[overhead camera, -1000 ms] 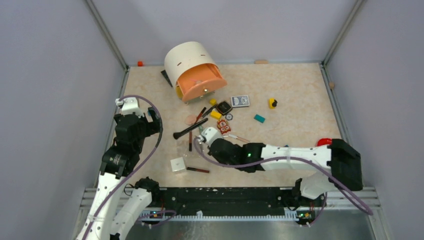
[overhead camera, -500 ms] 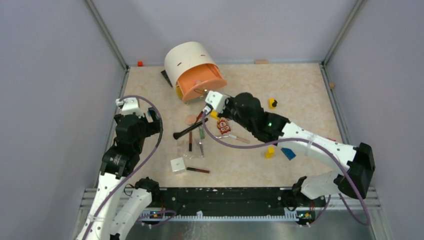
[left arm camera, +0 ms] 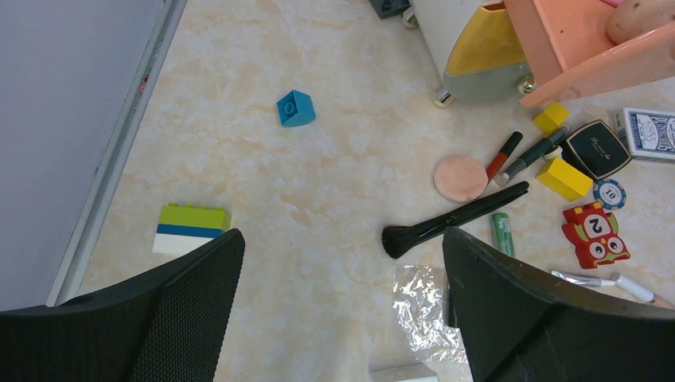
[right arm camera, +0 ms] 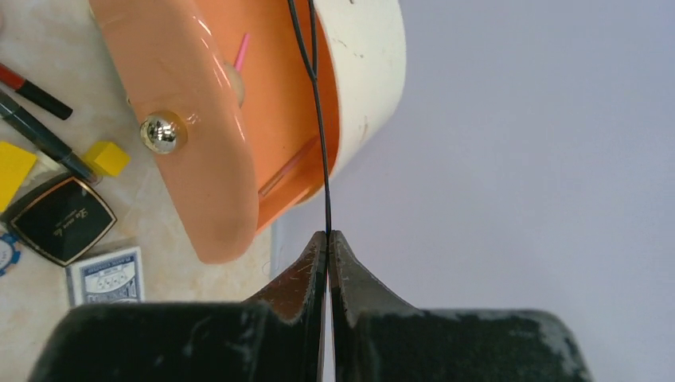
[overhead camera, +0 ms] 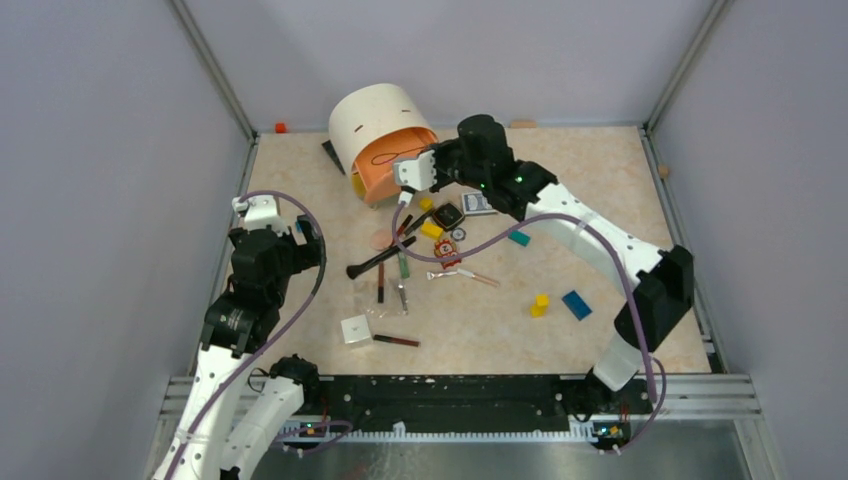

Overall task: Organize the makeup
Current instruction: Place the makeup tool in the drawer.

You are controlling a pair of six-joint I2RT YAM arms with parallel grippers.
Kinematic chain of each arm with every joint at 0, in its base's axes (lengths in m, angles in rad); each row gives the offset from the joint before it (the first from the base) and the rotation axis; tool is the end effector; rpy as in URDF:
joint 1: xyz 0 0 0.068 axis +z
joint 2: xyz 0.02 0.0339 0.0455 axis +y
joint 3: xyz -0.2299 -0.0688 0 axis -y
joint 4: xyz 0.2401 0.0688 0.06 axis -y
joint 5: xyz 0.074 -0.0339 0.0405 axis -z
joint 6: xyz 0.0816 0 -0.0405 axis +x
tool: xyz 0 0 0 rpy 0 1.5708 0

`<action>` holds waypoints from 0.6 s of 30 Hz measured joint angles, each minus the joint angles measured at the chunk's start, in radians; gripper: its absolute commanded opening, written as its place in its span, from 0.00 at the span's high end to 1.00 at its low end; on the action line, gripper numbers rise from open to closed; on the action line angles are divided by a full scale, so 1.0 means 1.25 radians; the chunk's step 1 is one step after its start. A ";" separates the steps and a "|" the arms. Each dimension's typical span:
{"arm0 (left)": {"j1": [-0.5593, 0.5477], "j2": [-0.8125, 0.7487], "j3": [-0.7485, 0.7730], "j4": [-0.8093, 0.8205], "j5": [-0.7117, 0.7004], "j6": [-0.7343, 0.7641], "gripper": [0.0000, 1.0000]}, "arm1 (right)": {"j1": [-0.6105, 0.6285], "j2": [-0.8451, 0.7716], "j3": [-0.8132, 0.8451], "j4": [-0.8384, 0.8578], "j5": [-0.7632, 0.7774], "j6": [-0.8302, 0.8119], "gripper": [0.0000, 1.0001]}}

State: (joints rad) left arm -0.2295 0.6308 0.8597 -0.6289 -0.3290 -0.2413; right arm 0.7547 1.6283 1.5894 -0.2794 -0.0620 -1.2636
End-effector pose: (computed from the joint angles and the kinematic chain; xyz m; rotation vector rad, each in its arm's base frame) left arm 0.1948 -0.0184 0.3031 -0.2245 1.9353 0.0132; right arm 0.3048 0.2935 0.3450 -1.6293 0.9749 -0.2887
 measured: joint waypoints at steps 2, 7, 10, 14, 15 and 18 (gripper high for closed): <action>0.000 0.000 0.000 0.000 0.000 0.001 0.01 | -0.008 0.056 0.055 -0.042 -0.028 -0.045 1.00; 0.000 0.000 -0.001 0.000 0.000 0.001 0.01 | -0.015 0.185 0.213 -0.136 -0.058 -0.114 1.00; 0.000 0.000 -0.002 0.001 0.000 0.001 0.01 | -0.015 0.226 0.266 -0.168 -0.064 -0.133 0.99; 0.000 0.000 -0.003 0.000 0.002 0.001 0.01 | -0.015 0.248 0.291 -0.188 -0.062 -0.141 0.90; 0.000 0.001 -0.003 0.001 0.002 0.001 0.01 | -0.015 0.251 0.294 -0.188 -0.061 -0.142 0.89; 0.000 0.004 -0.003 0.001 0.002 0.001 0.01 | -0.016 0.260 0.301 -0.183 -0.056 -0.140 0.81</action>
State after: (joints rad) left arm -0.2295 0.6353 0.8562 -0.6277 -0.3260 -0.2405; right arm 0.7353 1.9537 1.9652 -0.5087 -0.1322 -1.4387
